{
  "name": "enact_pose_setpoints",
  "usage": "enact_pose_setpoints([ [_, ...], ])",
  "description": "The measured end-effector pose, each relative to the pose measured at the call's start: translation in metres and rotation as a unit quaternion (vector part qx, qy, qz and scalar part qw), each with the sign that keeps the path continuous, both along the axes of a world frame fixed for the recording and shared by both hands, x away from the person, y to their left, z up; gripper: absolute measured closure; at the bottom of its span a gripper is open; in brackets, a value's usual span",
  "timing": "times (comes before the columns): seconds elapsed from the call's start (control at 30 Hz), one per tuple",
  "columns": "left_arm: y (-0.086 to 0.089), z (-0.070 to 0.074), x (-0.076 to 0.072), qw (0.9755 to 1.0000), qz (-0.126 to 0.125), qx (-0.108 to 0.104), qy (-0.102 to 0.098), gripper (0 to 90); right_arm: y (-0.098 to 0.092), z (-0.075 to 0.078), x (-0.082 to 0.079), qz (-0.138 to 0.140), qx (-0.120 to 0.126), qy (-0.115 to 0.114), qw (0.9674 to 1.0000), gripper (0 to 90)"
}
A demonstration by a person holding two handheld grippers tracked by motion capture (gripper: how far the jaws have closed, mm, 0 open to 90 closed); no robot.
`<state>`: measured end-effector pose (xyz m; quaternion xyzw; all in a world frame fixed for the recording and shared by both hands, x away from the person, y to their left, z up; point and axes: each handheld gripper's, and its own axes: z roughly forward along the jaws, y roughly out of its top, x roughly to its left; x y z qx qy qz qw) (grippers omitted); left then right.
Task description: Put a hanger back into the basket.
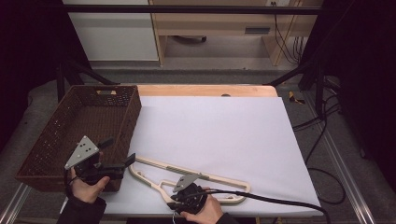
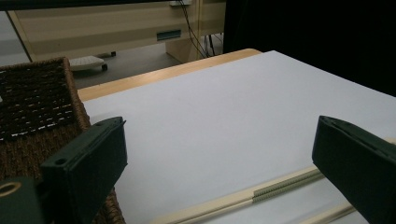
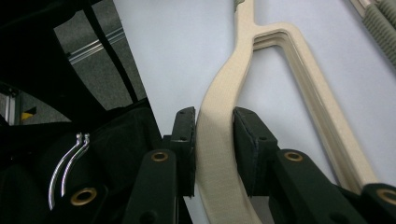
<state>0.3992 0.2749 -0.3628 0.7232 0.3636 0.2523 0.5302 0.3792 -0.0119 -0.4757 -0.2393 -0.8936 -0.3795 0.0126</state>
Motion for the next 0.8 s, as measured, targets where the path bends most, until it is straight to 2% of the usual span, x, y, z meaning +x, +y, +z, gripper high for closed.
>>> enact_pose_setpoints([
  [0.07,0.000,0.000,0.000,1.0000,0.000,0.000,0.001,3.2,0.000,0.000,0.000,-0.008,0.003,0.002,1.0000,71.7],
  [0.23,-0.001,-0.001,0.000,1.0000,-0.004,0.003,0.002,3.2,-0.002,0.005,0.002,-0.004,0.009,0.007,0.9999,71.8],
  [0.37,-0.004,-0.002,0.000,0.9998,-0.019,0.008,0.004,3.2,-0.004,0.009,0.004,-0.001,0.011,0.011,0.9999,71.9],
  [0.47,-0.010,-0.005,0.000,0.9988,-0.042,0.023,0.012,3.3,-0.005,0.014,0.005,-0.003,0.017,0.017,0.9997,72.0],
  [0.53,-0.018,-0.010,-0.001,0.9960,-0.072,0.047,0.022,3.4,-0.008,0.018,0.007,0.009,0.018,0.016,0.9997,72.0],
  [0.57,-0.018,-0.010,-0.001,0.9960,-0.072,0.047,0.022,3.4,-0.008,0.018,0.007,0.009,0.018,0.016,0.9997,72.0],
  [0.6,-0.022,-0.011,-0.001,0.9946,-0.083,0.056,0.026,3.5,-0.008,0.020,0.008,0.005,0.023,0.023,0.9995,72.1],
  [0.63,-0.029,-0.016,-0.004,0.9914,-0.104,0.074,0.030,3.7,-0.009,0.022,0.008,0.008,0.021,0.022,0.9995,72.1],
  [0.67,-0.029,-0.016,-0.004,0.9914,-0.104,0.074,0.030,4.1,-0.009,0.022,0.008,0.008,0.021,0.022,0.9995,72.1],
  [0.7,-0.032,-0.018,-0.005,0.9893,-0.116,0.082,0.034,4.1,-0.010,0.023,0.008,0.008,0.020,0.023,0.9995,72.1],
  [0.73,-0.038,-0.021,-0.007,0.9847,-0.135,0.101,0.041,4.2,-0.010,0.024,0.008,0.007,0.022,0.026,0.9994,72.1],
  [0.77,-0.038,-0.021,-0.007,0.9847,-0.135,0.101,0.041,4.3,-0.010,0.024,0.008,0.007,0.022,0.026,0.9994,72.1],
  [0.8,-0.041,-0.023,-0.008,0.9815,-0.146,0.116,0.043,4.4,-0.012,0.026,0.009,0.012,0.024,0.026,0.9993,72.2],
])
